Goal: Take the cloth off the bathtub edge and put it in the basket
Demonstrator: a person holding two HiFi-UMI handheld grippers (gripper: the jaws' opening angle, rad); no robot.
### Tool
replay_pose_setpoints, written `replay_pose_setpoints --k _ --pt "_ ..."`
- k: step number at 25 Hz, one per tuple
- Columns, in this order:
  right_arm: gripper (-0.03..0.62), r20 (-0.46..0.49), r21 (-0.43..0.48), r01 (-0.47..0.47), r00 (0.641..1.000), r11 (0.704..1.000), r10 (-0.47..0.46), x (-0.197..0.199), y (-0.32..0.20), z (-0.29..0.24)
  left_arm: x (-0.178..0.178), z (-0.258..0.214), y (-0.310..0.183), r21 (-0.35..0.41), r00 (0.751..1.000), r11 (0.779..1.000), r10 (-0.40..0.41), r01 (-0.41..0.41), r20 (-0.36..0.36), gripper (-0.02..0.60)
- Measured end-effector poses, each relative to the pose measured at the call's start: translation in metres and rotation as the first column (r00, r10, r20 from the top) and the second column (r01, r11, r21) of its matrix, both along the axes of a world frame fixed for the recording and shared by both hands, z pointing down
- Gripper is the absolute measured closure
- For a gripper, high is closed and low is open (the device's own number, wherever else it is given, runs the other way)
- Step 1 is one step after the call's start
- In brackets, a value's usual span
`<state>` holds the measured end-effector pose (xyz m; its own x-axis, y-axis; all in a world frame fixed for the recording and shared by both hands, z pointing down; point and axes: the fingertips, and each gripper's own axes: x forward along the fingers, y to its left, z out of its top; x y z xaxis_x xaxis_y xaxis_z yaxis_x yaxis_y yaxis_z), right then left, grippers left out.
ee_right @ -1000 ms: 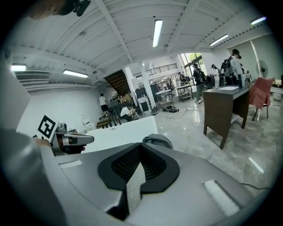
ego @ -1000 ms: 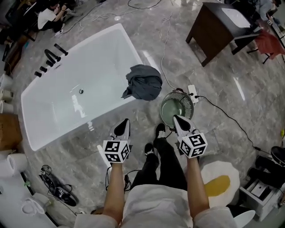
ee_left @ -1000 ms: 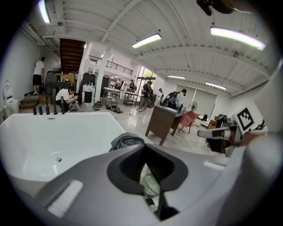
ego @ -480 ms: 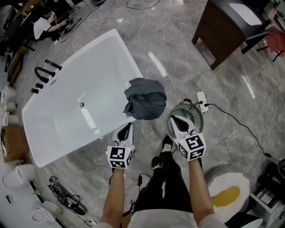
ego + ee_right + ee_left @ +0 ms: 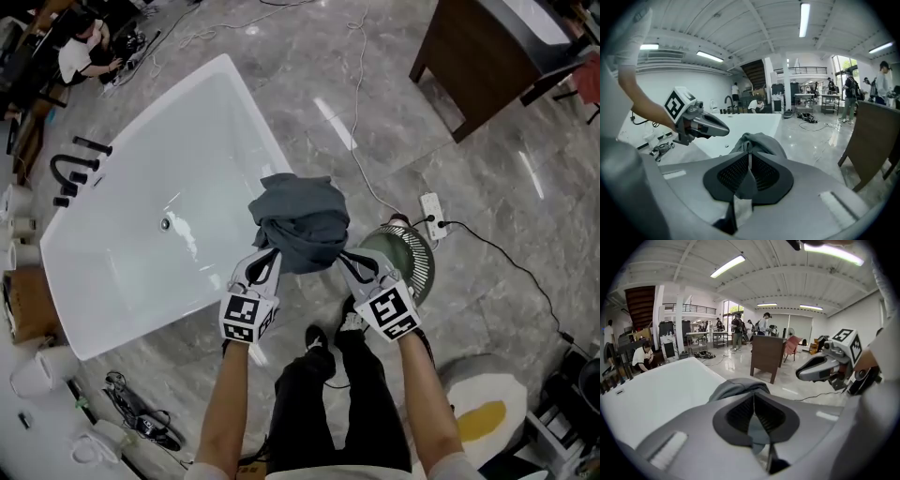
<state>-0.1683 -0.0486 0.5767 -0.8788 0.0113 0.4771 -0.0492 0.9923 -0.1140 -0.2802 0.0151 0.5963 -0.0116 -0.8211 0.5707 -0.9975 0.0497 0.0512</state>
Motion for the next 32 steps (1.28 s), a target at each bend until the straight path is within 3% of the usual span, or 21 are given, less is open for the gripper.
replay_pose_setpoints --k 4,7,9,14,19,23,28,32 --pt "0.517 -0.037 -0.014 0.066 0.997 0.998 -0.066 -0.011 -0.004 0.02 -0.011 0.013 -0.015 -0.012 1.0 0.999 0.03 -0.03 0.002 0.43" --pt "0.412 -0.073 -0.048 0.074 0.994 0.996 -0.077 -0.022 -0.002 0.037 -0.022 0.022 -0.026 -0.015 0.997 0.996 0.082 -0.082 0.004 0.369" --pt "0.361 -0.101 -0.075 0.078 0.991 0.994 -0.086 -0.026 0.002 0.049 -0.032 0.027 -0.035 -0.009 0.994 0.994 0.105 -0.105 0.015 0.293" --pt "0.286 -0.16 -0.159 -0.004 0.987 0.987 -0.022 -0.029 0.007 0.08 -0.052 0.037 -0.057 0.001 0.981 0.981 0.192 -0.192 -0.03 0.265" --pt "0.162 -0.139 -0.27 -0.163 0.982 0.949 0.129 -0.054 0.001 0.095 -0.063 0.063 -0.068 -0.025 0.941 0.953 0.293 -0.301 -0.169 0.202" --pt "0.055 -0.174 -0.321 -0.242 0.966 0.916 0.194 -0.066 0.002 0.114 -0.066 0.08 -0.073 -0.036 0.887 0.925 0.349 -0.377 -0.303 0.127" --pt "0.024 -0.225 -0.332 -0.297 0.947 0.895 0.23 -0.071 0.0 0.13 -0.063 0.095 -0.08 -0.039 0.826 0.9 0.38 -0.434 -0.417 0.061" --pt "0.022 -0.247 -0.344 -0.275 0.949 0.898 0.196 -0.083 -0.004 0.137 -0.06 0.107 -0.088 -0.04 0.792 0.894 0.374 -0.446 -0.483 0.014"
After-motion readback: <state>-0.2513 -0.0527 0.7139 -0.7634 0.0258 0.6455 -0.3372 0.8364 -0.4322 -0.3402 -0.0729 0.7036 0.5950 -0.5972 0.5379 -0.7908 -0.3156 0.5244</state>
